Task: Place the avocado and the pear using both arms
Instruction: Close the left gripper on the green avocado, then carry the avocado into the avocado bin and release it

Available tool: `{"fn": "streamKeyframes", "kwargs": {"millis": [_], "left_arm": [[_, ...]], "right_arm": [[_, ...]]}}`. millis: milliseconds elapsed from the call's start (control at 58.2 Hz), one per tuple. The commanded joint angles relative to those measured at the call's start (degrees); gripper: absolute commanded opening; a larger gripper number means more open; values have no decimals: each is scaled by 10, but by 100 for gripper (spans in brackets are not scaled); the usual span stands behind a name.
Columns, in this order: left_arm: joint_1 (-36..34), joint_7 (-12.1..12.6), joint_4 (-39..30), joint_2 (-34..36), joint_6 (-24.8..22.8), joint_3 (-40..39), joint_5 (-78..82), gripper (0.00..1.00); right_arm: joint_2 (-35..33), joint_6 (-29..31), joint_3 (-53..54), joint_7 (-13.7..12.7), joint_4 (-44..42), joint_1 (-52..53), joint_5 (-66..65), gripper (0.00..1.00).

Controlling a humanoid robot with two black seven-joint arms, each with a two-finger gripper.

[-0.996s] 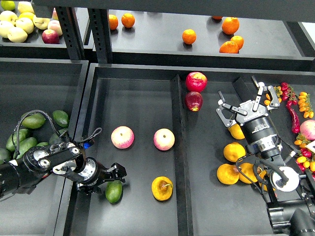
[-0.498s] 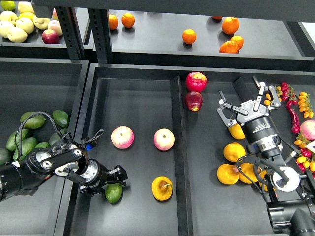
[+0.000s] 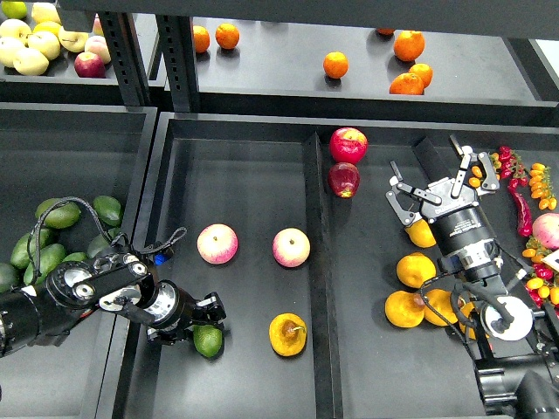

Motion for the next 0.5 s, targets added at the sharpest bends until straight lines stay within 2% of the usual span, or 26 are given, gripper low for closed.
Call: {"fn": "streamKeyframes", "kwargs": {"millis": [0, 223, 481], "left_arm": [[-11, 0, -9, 12, 0, -12, -7, 52], [-65, 0, -35, 93, 0, -20, -49, 53], [-112, 0, -45, 223, 0, -23, -100, 54]], "right_arm": [[0, 0, 0, 0, 0, 0, 0, 100], [0, 0, 1, 0, 0, -1, 1, 100], [0, 0, -4, 0, -3, -2, 2, 100]]}}
